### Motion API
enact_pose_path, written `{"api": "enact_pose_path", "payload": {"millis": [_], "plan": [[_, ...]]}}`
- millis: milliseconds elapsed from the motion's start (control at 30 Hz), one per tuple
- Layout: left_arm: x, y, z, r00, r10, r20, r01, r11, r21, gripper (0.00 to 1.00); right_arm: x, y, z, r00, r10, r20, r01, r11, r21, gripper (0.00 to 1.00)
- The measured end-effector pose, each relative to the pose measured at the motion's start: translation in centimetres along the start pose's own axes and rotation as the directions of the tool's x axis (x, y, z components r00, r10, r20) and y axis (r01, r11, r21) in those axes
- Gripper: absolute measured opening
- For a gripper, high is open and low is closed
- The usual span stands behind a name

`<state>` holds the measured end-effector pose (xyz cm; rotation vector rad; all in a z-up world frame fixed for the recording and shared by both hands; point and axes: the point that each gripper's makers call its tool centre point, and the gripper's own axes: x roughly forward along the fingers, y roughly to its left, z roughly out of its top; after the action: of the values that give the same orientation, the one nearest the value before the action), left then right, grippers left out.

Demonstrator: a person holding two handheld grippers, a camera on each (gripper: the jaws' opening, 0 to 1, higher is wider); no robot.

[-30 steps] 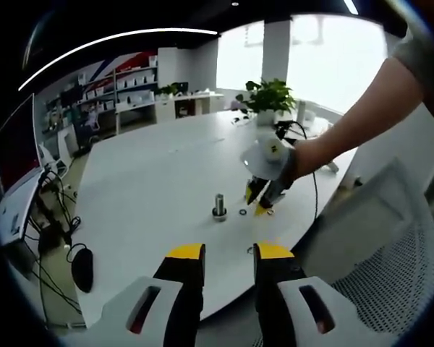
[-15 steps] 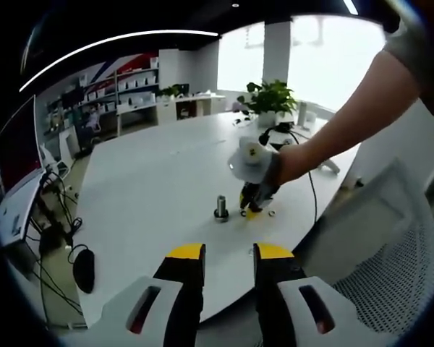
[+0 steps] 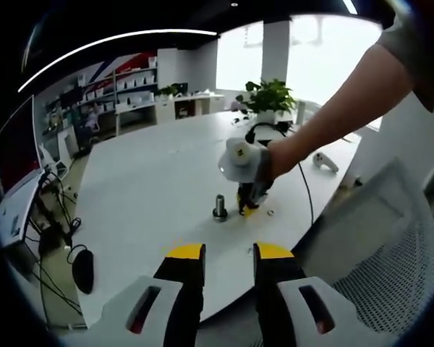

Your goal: Place the washer onto the threaded stud by aligning its center hole with the stud, sliding it down to the base, and recovering from edge contact or off-axis alignment until the washer reaches the visible bottom stop.

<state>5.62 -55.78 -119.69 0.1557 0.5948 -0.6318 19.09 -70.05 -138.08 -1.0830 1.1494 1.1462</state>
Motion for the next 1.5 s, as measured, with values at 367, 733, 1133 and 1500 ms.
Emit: {"api": "enact_pose_path", "payload": {"millis": [367,733,1133,1500], "plan": [[0.0,0.0,-0.1,1.000,-0.001,-0.003,0.001,1.000,-0.002,0.24,-0.1,0.6,0.4,0.995,-0.047,-0.087,0.041,0.996,-0.074,0.14],[-0.1,0.1,-0.1,1.000,0.003,-0.003,-0.003,1.000,-0.002,0.24,-0.4,0.4,0.1,0.993,-0.062,0.098,0.049,0.990,0.136,0.14],[-0.1,0.1,-0.1,1.000,0.007,-0.003,-0.007,1.000,-0.003,0.24,-0.6,0.4,-0.1,0.988,-0.081,0.132,0.061,0.987,0.150,0.13],[-0.1,0.3,-0.1,1.000,0.016,-0.004,-0.016,1.000,-0.008,0.24,-1.2,0.5,-0.6,0.983,-0.078,0.168,0.041,0.976,0.215,0.13]]}}
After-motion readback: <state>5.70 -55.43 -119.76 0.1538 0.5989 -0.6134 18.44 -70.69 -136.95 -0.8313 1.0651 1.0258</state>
